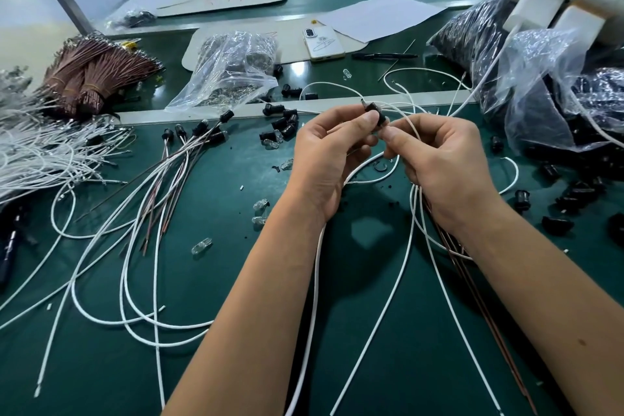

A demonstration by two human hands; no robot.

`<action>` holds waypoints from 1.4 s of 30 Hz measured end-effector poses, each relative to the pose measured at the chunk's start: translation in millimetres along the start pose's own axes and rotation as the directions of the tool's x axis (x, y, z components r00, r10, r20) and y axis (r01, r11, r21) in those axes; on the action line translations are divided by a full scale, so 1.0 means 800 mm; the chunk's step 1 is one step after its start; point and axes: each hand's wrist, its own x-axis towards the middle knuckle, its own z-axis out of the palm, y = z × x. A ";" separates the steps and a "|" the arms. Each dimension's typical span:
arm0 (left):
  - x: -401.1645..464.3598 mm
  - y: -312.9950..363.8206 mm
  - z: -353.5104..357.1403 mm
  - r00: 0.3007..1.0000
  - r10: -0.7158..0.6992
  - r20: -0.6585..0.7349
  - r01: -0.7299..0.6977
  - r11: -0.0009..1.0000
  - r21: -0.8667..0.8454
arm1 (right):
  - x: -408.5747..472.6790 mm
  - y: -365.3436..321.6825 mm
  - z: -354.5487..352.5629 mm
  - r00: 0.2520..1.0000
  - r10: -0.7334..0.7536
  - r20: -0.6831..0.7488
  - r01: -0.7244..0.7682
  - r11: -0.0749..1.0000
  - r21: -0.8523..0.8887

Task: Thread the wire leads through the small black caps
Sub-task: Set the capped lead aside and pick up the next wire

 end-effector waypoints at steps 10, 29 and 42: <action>0.001 -0.002 0.000 1.000 0.008 -0.021 -0.008 1.000 -0.013 | 0.001 0.000 0.000 1.000 -0.007 0.015 0.007 1.000 0.000; 0.003 -0.001 -0.004 0.998 0.032 -0.049 -0.034 0.999 -0.039 | 0.001 0.001 -0.001 0.999 -0.007 0.054 0.006 1.000 0.017; 0.000 0.003 -0.001 0.999 -0.004 -0.035 0.002 0.999 -0.049 | -0.001 -0.002 0.001 0.999 -0.004 0.043 0.003 1.000 0.012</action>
